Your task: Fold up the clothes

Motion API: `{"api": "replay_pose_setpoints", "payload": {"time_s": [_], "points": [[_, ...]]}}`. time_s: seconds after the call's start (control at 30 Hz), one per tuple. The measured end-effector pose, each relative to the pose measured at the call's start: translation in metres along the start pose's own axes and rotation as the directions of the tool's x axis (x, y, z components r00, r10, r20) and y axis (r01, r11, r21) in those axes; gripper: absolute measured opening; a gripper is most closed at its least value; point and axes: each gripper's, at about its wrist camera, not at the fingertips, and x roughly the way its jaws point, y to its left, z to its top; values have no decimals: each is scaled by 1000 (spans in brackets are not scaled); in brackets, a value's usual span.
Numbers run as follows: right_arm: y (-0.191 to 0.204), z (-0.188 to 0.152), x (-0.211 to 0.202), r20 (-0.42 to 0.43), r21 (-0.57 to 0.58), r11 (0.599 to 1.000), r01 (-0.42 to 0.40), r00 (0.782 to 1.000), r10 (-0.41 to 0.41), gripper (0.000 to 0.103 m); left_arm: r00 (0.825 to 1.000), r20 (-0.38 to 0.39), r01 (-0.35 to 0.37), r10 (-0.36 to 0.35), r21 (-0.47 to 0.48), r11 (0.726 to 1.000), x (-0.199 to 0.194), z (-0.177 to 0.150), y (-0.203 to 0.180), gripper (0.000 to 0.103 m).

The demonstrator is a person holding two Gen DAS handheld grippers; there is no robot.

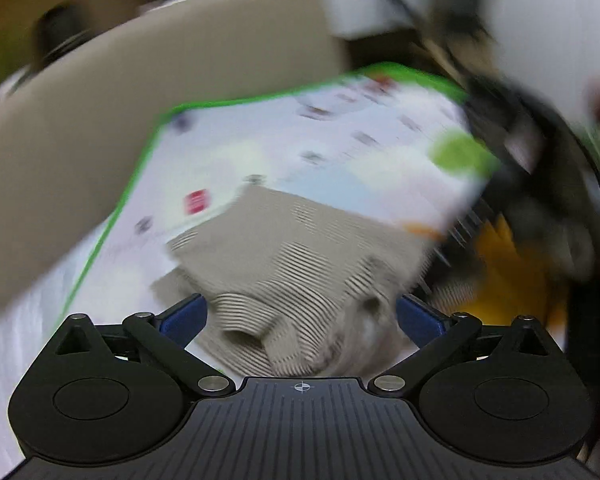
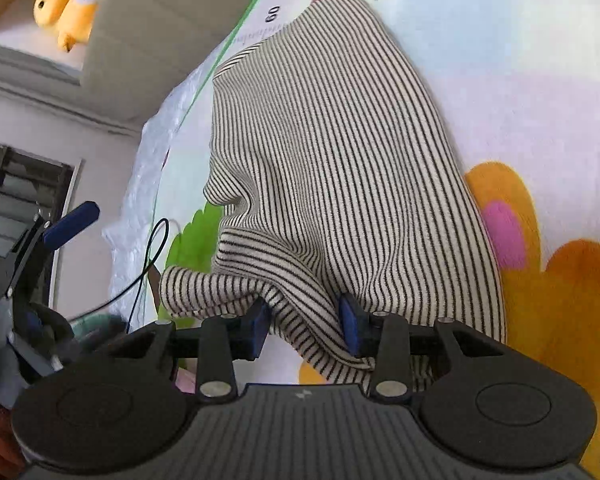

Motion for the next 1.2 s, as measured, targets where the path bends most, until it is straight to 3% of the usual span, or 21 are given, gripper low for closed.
{"api": "replay_pose_setpoints", "payload": {"time_s": [0.07, 0.13, 0.23, 0.3, 0.37, 0.5, 0.6, 0.73, 0.8, 0.93, 0.97, 1.0, 1.07, 1.1, 1.17, 1.2], "points": [[10, 0, 0, 3, -71, 997, 31, 1000, -31, 37, 999, -34, -35, 39, 114, 993, 17, 0, -19, 103], [22, -2, -4, 22, -190, 979, 79, 997, -76, 37, 996, -61, -59, 69, 153, 986, 37, 1, -30, 103], [48, -22, -10, 67, -379, 909, 175, 985, -162, 38, 997, -74, -22, 31, 126, 992, 51, 1, -32, 99], [60, -29, -15, 109, -479, 849, 224, 975, -196, 41, 997, -75, 25, -18, 100, 995, 54, 1, -30, 85], [63, -33, -26, 149, -532, 806, 260, 966, -213, 47, 996, -71, 63, -57, 86, 994, 54, -3, -28, 73], [64, -40, -41, 189, -620, 722, 308, 951, -244, 58, 995, -62, 88, -83, 77, 993, 53, -5, -26, 64], [65, -49, -45, 180, -666, 674, 319, 946, -270, 65, 995, -61, 88, -84, 75, 993, 52, -4, -25, 62], [71, -60, -41, 188, -724, 596, 346, 931, -312, 65, 995, -56, 90, -87, 47, 995, 52, -2, -20, 63], [75, -72, -34, 211, -770, 522, 367, 918, -335, 68, 994, -51, 96, -95, 18, 995, 50, -3, -15, 63], [76, -84, -1, 298, -839, 330, 433, 873, -387, 69, 992, -49, 114, -116, -46, 992, 51, -3, -4, 64], [77, -87, 7, 321, -850, 279, 446, 860, -397, 63, 992, -48, 113, -116, -53, 992, 49, -3, -3, 64], [77, -90, 16, 344, -859, 228, 458, 847, -405, 33, 993, -45, 109, -112, -57, 992, 47, -3, -2, 64], [79, -94, 30, 383, -869, 140, 474, 826, -413, 27, 995, -19, 95, -97, -79, 992, 35, -2, 4, 64], [83, -91, 22, 367, -868, 179, 464, 841, -397, 24, 994, 7, 107, -106, -114, 988, 26, -3, 12, 65], [92, -84, 3, 337, -864, 239, 444, 861, -380, 22, 985, 96, 162, -142, -236, 958, 4, -6, 37, 85], [98, -81, -8, 305, -864, 277, 421, 874, -377, 21, 977, 153, 190, -148, -307, 933, -7, -9, 52, 89]]}}
